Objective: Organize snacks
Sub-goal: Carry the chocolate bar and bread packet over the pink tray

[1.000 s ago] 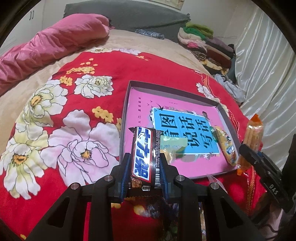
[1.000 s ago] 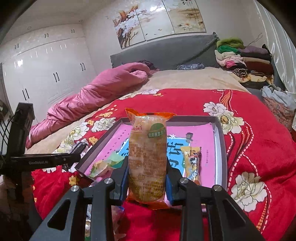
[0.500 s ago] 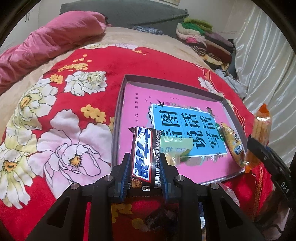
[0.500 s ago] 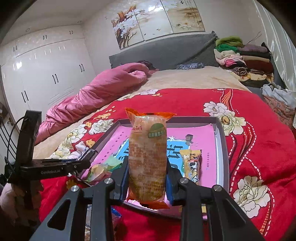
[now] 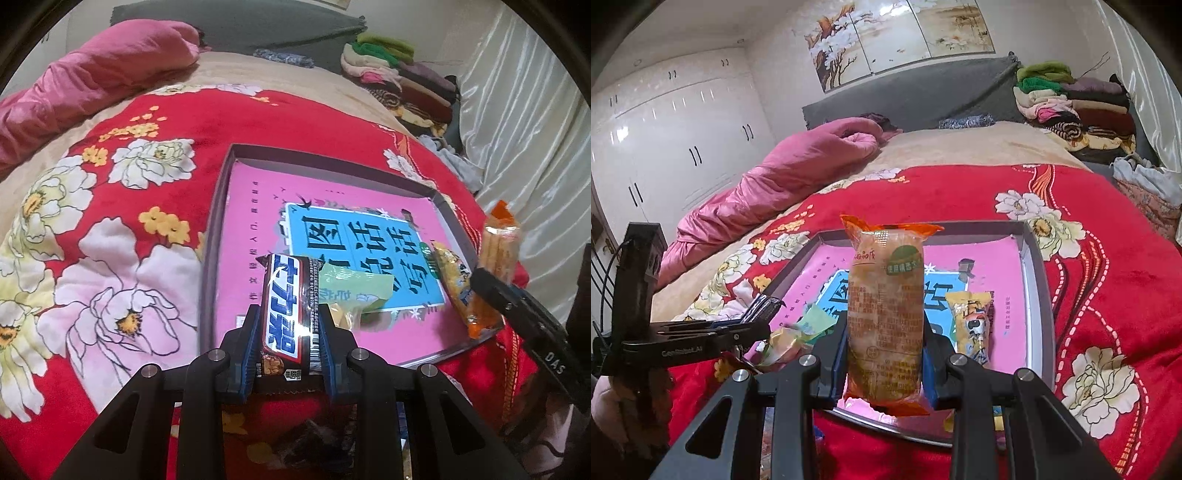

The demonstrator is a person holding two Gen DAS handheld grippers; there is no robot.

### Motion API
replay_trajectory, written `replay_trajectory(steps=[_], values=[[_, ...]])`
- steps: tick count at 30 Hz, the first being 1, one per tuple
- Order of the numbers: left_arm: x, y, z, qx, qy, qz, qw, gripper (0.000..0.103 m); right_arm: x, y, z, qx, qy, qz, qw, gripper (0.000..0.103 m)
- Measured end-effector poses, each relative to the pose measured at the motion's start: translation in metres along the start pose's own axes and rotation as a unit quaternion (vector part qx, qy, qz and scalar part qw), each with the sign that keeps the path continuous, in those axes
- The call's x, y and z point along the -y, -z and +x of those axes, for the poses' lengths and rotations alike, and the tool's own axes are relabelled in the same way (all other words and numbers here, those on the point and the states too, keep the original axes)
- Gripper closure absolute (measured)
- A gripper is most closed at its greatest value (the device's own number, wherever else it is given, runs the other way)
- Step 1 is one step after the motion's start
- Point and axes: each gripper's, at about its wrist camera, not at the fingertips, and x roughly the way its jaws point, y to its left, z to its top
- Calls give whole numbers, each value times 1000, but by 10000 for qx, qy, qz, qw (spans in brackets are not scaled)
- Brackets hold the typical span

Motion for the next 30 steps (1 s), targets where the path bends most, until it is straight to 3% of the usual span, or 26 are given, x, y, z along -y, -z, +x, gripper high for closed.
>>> replay_trajectory(steps=[5,17,30], values=[[7,1,3,-73,190,48,9998,74,1,3,11,-225,-2,26,9997,70],[3,2,2,-92,175,-54,9998,73,-1,13,25,-566,-14,-20,9984,70],[-1,-4,7,12,139,-27,9999,73,-3,16,26,-644,-66,-39,9979,70]])
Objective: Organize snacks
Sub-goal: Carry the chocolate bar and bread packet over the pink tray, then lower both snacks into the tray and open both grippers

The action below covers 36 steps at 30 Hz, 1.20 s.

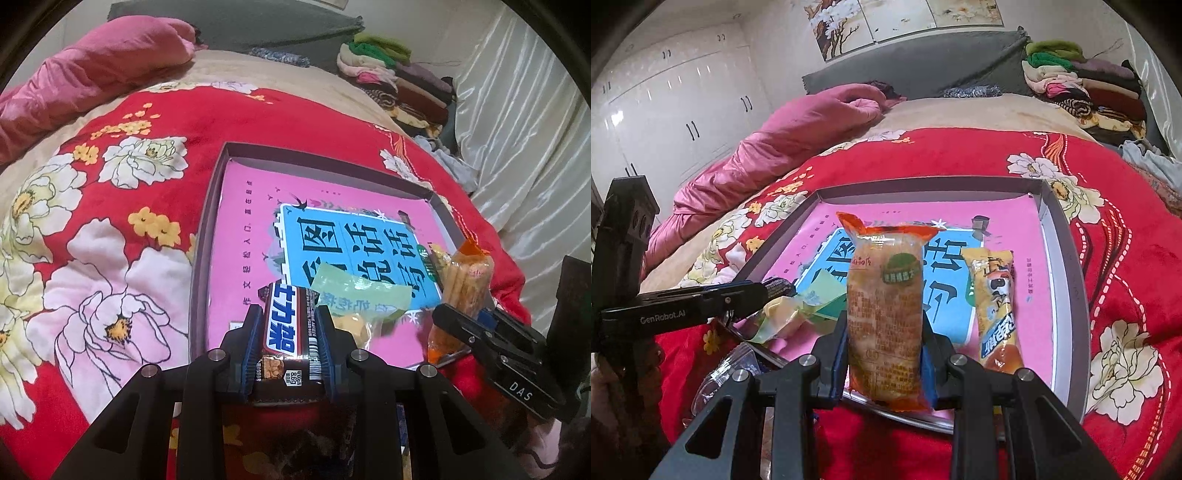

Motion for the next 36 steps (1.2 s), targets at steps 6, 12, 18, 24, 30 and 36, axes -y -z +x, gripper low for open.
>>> replay_trajectory(steps=[6,12,18,24,30,36], values=[[0,-6,4,70,-4,16,10000,74,1,1,2,-29,27,10,10000,70],[-3,-8,3,91,-21,-43,9999,74,2,0,-2,31,104,16,9999,70],[-2,-8,1,116,-14,-20,9999,74,5,-1,-4,64,122,73,9999,70],[0,-8,-1,99,4,-1,10000,74,5,-3,-6,85,107,72,9999,69],[2,-8,-5,109,32,29,9999,74,1,-3,-7,134,57,1,9999,69],[3,-8,-8,100,42,14,9999,73,-1,-4,-8,162,42,-13,9999,65]])
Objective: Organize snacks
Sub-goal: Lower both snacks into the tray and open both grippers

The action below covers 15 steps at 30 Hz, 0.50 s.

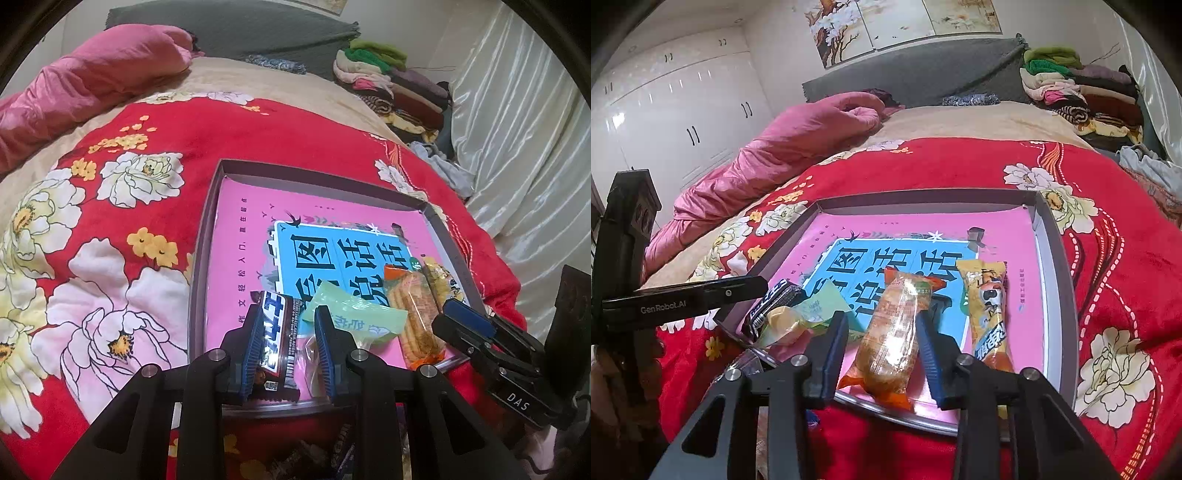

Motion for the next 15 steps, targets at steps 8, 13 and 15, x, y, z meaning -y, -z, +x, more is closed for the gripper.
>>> replay_trajectory(steps=[8,13,15], values=[[1,0,-4,29,3,-30,10000,59,1,-3,-6,122,-43,68,9999,54],[2,-1,-11,81,20,-20,10000,47,1,-5,-10,205,-58,60,9998,50],[2,-1,-14,97,22,-20,9999,43,-1,-5,-11,232,-77,48,9997,49]])
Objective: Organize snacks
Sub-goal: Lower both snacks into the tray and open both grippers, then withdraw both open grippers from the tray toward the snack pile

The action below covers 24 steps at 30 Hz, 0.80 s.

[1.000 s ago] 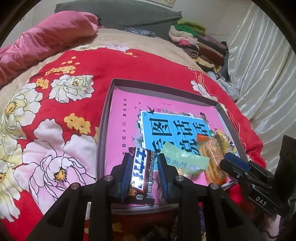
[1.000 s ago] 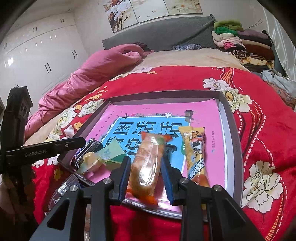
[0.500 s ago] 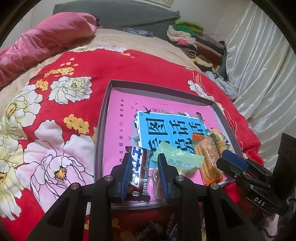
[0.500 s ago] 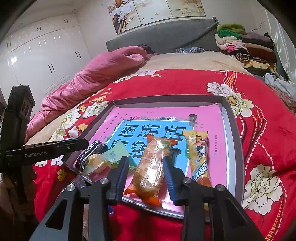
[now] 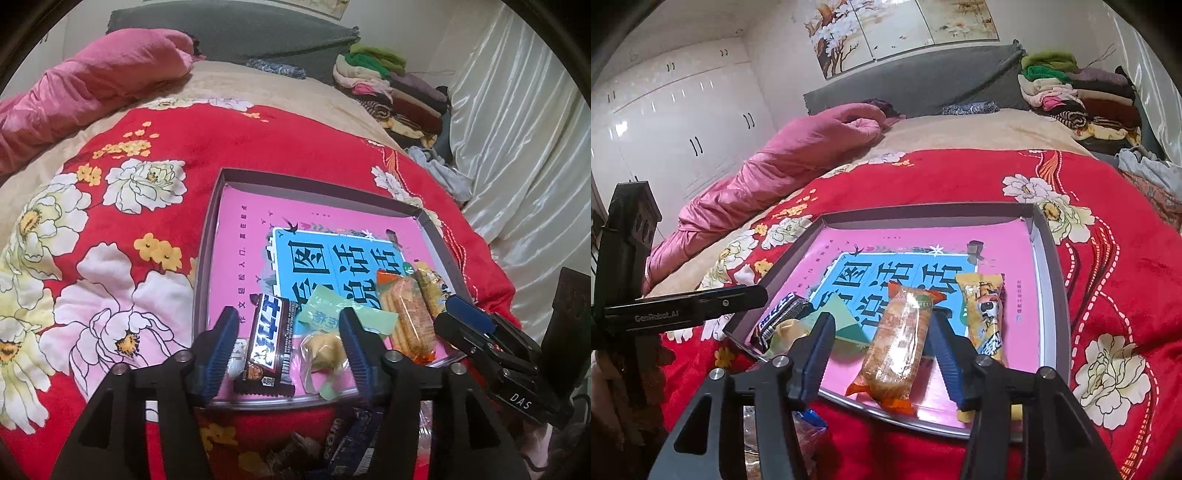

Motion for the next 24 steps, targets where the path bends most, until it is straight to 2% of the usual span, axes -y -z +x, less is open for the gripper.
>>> replay_trajectory(steps=[5,12,17,24], values=[[0,0,-7,45,-3,-5,10000,35,-5,-1,-4,64,-40,-108,9999,47],[-4,0,-17,82,32,-105,9999,30,-10,-2,-8,140,-81,-217,9996,45],[-4,1,-22,96,0,-89,9999,28,-13,-3,-12,189,-127,-254,9994,42],[-4,5,-30,79,-32,-59,9999,27,-17,-4,-17,237,-170,-316,9991,41]])
